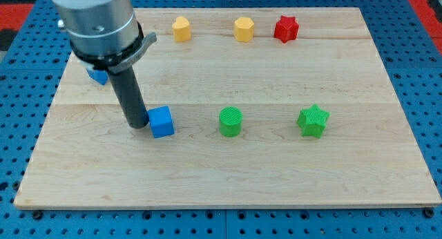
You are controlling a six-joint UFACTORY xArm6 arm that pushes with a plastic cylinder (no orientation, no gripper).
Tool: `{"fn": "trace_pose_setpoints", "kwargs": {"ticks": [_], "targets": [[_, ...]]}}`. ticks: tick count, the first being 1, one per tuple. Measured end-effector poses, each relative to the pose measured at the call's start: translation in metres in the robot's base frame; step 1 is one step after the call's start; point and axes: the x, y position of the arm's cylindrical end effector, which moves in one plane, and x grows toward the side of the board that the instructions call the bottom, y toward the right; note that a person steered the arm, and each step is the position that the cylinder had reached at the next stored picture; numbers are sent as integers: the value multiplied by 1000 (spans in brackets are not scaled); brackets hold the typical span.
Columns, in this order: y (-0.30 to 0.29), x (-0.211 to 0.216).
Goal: Move the blue triangle parallel to the blue cube
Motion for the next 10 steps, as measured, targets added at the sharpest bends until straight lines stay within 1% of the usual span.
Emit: {"fn": "trace_pose_setpoints", "kwargs": {"ticks": [1,2,3,4,5,6,7,8,9,10], "targets": [[-13,-20],[-10,-57],[-11,-105],[-57,-167],[-138,-166],[-115,-109],[-89,-102],[-87,-122],[-43,-91],[-54,-60]]}}
